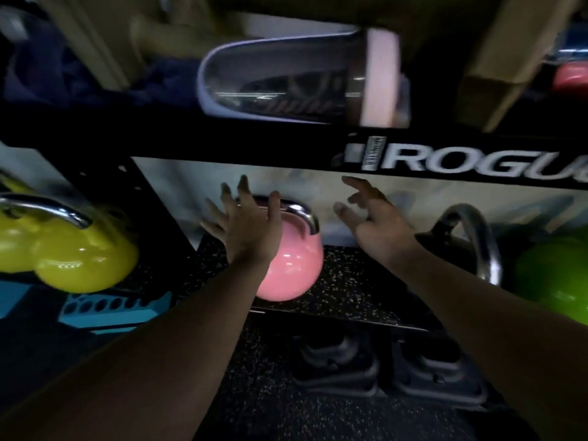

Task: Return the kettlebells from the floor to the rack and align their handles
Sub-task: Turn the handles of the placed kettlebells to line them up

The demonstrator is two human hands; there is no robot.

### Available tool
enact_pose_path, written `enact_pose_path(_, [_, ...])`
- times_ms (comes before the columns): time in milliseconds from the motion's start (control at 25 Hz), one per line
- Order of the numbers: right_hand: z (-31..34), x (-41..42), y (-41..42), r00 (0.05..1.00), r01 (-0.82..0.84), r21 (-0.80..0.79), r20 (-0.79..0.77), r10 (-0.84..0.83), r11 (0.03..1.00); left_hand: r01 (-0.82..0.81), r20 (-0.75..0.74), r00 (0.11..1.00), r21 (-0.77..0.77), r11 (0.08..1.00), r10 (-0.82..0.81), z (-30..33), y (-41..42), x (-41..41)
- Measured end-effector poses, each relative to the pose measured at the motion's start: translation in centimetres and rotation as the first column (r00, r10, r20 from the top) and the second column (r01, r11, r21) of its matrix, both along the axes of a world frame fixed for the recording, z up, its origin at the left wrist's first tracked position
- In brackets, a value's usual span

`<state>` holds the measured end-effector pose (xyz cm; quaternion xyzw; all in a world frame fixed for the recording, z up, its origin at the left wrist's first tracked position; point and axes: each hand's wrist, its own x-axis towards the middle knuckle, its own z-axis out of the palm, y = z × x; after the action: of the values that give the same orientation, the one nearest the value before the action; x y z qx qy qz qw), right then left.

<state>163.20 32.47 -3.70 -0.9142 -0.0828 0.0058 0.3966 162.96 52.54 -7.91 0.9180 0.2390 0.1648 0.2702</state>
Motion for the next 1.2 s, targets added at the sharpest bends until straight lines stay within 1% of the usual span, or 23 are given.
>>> enact_pose_path(80, [-0.7, 0.6, 4.8, 0.998, 0.024, 0.069, -0.060, -0.020, 0.997, -0.015, -0.015, 1.000, -0.200, 0.980, 0.012, 0.0, 3.4, -0.5])
enact_pose_path(160, [-1.5, 1.2, 8.0, 0.993, 0.060, 0.088, -0.109, -0.051, 0.994, 0.024, -0.035, 0.999, -0.362, 0.932, -0.039, -0.1, 4.8, -0.8])
enact_pose_path(240, [-2.7, 1.3, 10.5, 0.988, 0.105, 0.064, -0.120, -0.097, 0.992, 0.054, -0.064, 0.993, -0.521, 0.852, -0.103, -0.4, 5.9, -1.1])
enact_pose_path(320, [-3.4, 1.2, 11.6, 0.979, 0.183, 0.068, -0.105, -0.175, 0.981, 0.068, -0.096, 0.981, -0.641, 0.764, -0.167, -0.8, 6.3, -1.4])
enact_pose_path(400, [-3.7, 1.1, 12.1, 0.969, 0.229, 0.080, -0.114, -0.219, 0.970, 0.071, -0.139, 0.965, -0.675, 0.734, -0.221, -1.2, 5.4, -1.6])
enact_pose_path(520, [-3.7, 0.1, 13.4, 0.949, 0.306, 0.052, -0.093, -0.300, 0.951, 0.037, -0.157, 0.971, -0.641, 0.767, -0.178, -0.9, 4.3, -0.3])
enact_pose_path(600, [-4.2, -1.7, 15.0, 0.932, 0.360, 0.068, -0.061, -0.357, 0.930, 0.131, -0.097, 0.964, -0.643, 0.755, -0.249, -1.4, 5.8, 1.2])
enact_pose_path(640, [-4.3, -2.5, 15.3, 0.932, 0.361, 0.107, -0.067, -0.355, 0.926, 0.180, -0.058, 0.956, -0.660, 0.729, -0.289, -1.9, 6.7, 1.7])
enact_pose_path(720, [-4.1, -3.2, 15.0, 0.936, 0.344, 0.285, -0.187, -0.300, 0.895, 0.251, 0.029, 0.943, -0.719, 0.648, -0.333, -2.7, 7.6, 1.6])
enact_pose_path(800, [-3.4, -2.9, 14.4, 0.930, 0.340, 0.430, -0.286, -0.231, 0.836, 0.279, 0.077, 0.940, -0.729, 0.625, -0.331, -2.9, 6.9, 1.0])
enact_pose_path(840, [-3.4, -2.7, 14.4, 0.929, 0.343, 0.472, -0.300, -0.218, 0.812, 0.260, 0.070, 0.948, -0.733, 0.628, -0.311, -2.8, 6.4, 1.0])
enact_pose_path(920, [-4.0, -2.8, 15.2, 0.928, 0.357, 0.522, -0.290, -0.232, 0.775, 0.237, 0.059, 0.954, -0.748, 0.620, -0.293, -2.6, 6.3, 1.9])
enact_pose_path(1000, [-4.6, -3.2, 16.5, 0.916, 0.397, 0.575, -0.299, -0.267, 0.716, 0.314, 0.101, 0.923, -0.757, 0.574, -0.371, -2.1, 6.9, 2.9])
enact_pose_path(1080, [-5.1, -3.5, 17.6, 0.892, 0.452, 0.602, -0.321, -0.320, 0.658, 0.365, 0.100, 0.883, -0.761, 0.536, -0.459, -2.2, 7.2, 4.1])
enact_pose_path(1160, [-5.3, -3.6, 18.4, 0.886, 0.463, 0.616, -0.328, -0.326, 0.638, 0.364, 0.060, 0.851, -0.784, 0.503, -0.522, -3.0, 6.9, 5.6])
enact_pose_path(1200, [-5.5, -3.6, 19.0, 0.893, 0.450, 0.628, -0.325, -0.311, 0.635, 0.361, 0.041, 0.841, -0.785, 0.503, -0.539, -3.2, 7.1, 6.2])
